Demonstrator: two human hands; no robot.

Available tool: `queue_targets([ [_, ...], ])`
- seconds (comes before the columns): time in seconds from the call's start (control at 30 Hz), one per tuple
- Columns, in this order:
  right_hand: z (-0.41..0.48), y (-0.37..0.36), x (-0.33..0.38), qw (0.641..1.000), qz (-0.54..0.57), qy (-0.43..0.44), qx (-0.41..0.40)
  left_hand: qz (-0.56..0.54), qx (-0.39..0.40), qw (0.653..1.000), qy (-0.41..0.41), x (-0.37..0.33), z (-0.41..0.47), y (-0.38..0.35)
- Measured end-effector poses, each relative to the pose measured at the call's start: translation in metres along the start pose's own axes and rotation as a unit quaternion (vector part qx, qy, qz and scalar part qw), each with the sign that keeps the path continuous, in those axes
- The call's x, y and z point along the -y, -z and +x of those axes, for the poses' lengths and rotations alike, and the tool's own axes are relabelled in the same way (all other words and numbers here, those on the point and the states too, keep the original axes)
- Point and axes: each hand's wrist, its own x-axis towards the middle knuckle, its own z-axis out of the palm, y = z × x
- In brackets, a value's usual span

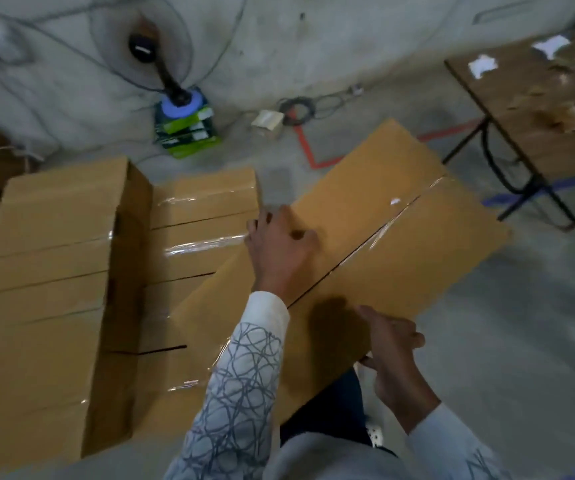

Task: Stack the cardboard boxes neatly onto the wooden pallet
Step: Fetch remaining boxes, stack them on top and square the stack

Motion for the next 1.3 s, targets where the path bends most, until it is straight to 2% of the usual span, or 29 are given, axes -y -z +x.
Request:
queue_targets([
  [0.23,0.118,-0.079,0.123,0.989,-0.1,-0.01,0.105,0.035,-0.089,0.987,0.13,0.008,0.135,-0.021],
  [0.53,0.205,-0.194,0.286,0.964,-0.214,-0.013,0.16,0.064,-0.114,0.961,0.245,-0.001,0.303,-0.014],
  [0.67,0.256,-0.266,0.354,0.947,-0.256,0.018,0.195,0.046,-0.159,0.94,0.297,0.008,0.378,-0.003],
  [0.77,0.298,-0.334,0.407,0.923,-0.303,0.077,0.225,0.018,-0.2,0.914,0.353,0.02,0.436,-0.007],
  [0.97,0.371,-0.447,0.528,0.844,-0.403,0.238,0.262,-0.115,-0.268,0.833,0.47,0.014,0.528,-0.024],
  [1.07,0.384,-0.501,0.578,0.793,-0.451,0.301,0.277,-0.199,-0.31,0.773,0.517,0.007,0.56,-0.029],
  [1.17,0.374,-0.549,0.598,0.739,-0.5,0.339,0.298,-0.287,-0.35,0.704,0.548,0.001,0.572,-0.034],
  [1.3,0.354,-0.609,0.59,0.667,-0.557,0.377,0.321,-0.372,-0.404,0.613,0.568,0.016,0.574,-0.044],
])
